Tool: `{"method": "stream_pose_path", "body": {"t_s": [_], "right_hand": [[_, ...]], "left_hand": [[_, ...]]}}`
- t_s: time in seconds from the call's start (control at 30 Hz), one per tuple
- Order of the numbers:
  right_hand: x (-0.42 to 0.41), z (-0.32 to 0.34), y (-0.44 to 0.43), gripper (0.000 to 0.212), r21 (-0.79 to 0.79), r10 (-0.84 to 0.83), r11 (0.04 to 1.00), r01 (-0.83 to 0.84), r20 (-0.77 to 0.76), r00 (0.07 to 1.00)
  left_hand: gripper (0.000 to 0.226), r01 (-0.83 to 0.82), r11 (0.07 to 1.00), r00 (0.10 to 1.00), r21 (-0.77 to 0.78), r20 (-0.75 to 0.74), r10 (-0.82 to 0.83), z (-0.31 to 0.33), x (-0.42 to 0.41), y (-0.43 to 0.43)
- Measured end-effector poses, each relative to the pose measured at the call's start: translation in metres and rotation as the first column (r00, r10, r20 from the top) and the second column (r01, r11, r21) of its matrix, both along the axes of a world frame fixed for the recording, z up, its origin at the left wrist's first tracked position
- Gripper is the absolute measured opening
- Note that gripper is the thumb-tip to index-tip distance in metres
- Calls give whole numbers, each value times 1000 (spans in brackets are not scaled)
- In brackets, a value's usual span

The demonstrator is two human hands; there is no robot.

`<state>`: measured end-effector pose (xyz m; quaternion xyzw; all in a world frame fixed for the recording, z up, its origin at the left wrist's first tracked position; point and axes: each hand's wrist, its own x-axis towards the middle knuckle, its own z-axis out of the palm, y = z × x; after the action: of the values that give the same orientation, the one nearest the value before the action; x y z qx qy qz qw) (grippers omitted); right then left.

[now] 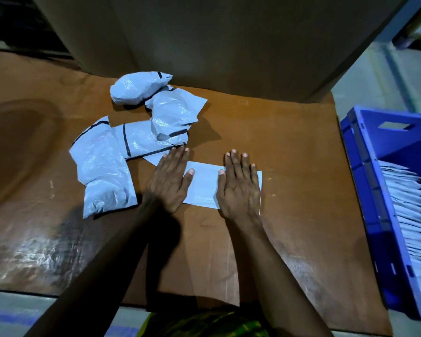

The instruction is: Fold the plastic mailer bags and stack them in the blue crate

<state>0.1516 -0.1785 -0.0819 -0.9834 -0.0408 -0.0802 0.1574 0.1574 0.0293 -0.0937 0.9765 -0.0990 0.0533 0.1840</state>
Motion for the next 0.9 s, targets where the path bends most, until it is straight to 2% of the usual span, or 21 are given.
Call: {"method": "stream_pose_path", "body": {"t_s": [0.13, 0.2, 0.27, 0.37, 0.47, 0.53, 0.6, 0.77, 0.9], "right_hand": [[-2, 2, -24, 60, -40, -62, 997, 61, -11, 998], [2, 2, -35, 62, -40, -87, 996, 84, -63, 994], [4, 6, -39, 65, -45, -104, 994, 101, -84, 991], [1, 19, -12, 61, -38, 20, 999, -19, 26, 999], [-5, 17, 24, 58, 15, 192, 981, -193, 31, 981], [-6, 9, 30, 57, 18, 181, 983, -181, 21, 983], [-7, 1, 26, 55, -23, 161, 987, -160, 38, 986], [-4, 1, 26, 56, -15, 167, 986, -167, -12, 986], [-2, 7, 23, 60, 38, 194, 981, -192, -54, 980]], "left_hand": [[72, -34, 999, 998, 7, -49, 34, 2, -3, 14], [74, -46, 999, 995, 14, -83, 47, 4, -4, 25], [73, -42, 999, 997, -1, -70, 42, 8, -5, 25], [59, -4, 1000, 996, -31, 93, 7, 19, -9, 3], [55, 106, 990, 990, -95, 105, -96, 21, -9, -25], [56, 114, 993, 987, 0, 112, -113, 15, -8, -30], [57, 95, 992, 990, 88, 96, -103, 9, -8, -27], [59, 92, 994, 996, 60, 10, -92, 0, 0, -23], [72, 83, 996, 989, 29, -122, -79, 7, 8, -19]]}}
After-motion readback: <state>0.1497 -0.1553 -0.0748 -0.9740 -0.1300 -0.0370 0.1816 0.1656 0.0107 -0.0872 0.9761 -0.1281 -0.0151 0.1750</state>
